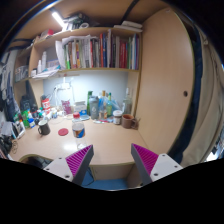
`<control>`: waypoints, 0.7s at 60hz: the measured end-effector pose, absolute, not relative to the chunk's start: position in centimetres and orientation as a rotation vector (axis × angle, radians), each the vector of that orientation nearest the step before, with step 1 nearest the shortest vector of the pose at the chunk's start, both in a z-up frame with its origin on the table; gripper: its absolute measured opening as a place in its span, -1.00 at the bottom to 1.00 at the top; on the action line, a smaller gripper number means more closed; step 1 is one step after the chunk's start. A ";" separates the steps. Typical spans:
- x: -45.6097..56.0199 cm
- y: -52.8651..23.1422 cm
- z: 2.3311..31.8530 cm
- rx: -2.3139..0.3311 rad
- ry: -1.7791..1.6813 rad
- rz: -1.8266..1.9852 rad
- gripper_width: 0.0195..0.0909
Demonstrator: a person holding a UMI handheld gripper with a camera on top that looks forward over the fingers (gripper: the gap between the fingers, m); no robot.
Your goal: Pour water
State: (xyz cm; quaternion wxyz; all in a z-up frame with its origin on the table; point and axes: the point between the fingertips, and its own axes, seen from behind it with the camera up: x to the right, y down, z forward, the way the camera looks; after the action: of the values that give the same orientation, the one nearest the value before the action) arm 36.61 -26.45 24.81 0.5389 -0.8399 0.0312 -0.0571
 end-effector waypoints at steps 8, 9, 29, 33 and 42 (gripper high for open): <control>34.4 -22.1 20.2 -1.981 0.028 -0.039 0.80; 34.0 -21.4 19.6 -1.979 0.018 -0.023 0.79; 24.1 -7.7 9.9 -1.875 -0.101 0.137 0.80; 22.1 -5.9 8.8 -1.862 -0.095 0.165 0.80; 20.5 -1.6 7.9 -1.798 -0.106 0.092 0.79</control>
State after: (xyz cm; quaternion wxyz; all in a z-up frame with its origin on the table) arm 20.53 -1.57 7.89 0.6204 -0.7819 -0.0460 0.0399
